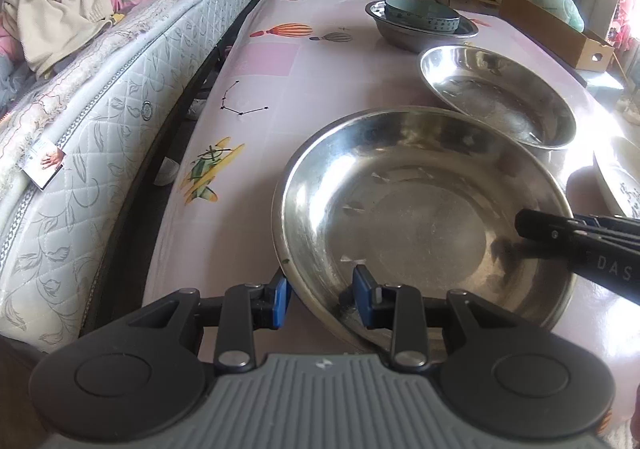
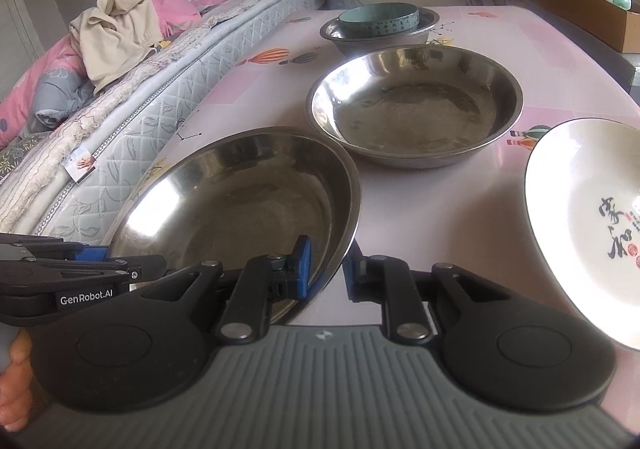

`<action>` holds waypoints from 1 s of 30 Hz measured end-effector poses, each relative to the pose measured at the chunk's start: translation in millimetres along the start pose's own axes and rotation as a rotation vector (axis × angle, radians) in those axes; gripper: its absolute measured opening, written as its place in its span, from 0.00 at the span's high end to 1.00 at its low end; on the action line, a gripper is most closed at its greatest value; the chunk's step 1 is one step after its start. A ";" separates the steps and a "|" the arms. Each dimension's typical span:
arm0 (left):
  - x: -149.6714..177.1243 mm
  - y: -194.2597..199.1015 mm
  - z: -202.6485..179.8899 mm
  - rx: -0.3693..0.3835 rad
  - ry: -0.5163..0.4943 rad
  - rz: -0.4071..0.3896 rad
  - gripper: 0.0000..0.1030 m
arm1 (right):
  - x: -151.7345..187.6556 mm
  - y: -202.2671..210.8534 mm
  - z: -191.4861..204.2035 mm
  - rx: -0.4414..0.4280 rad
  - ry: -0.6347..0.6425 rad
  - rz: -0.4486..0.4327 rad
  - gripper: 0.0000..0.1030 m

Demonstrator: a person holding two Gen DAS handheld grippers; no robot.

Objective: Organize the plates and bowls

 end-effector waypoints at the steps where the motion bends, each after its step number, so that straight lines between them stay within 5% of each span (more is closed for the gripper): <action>1: 0.4 -0.4 -0.9 0.003 -0.003 0.001 0.67 | 0.1 0.1 -0.8 0.002 -0.001 0.000 0.84; 30: -3.8 -1.4 -3.1 -0.013 -0.016 -0.017 0.65 | -0.2 0.4 3.6 0.014 0.039 -0.024 0.82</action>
Point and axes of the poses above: each gripper's, at about its wrist camera, not at the fingertips, and y roughly against the way its jaws point, z to its left, x to its underside, the point moved 5 cm from there along -y, roughly the way its jaws point
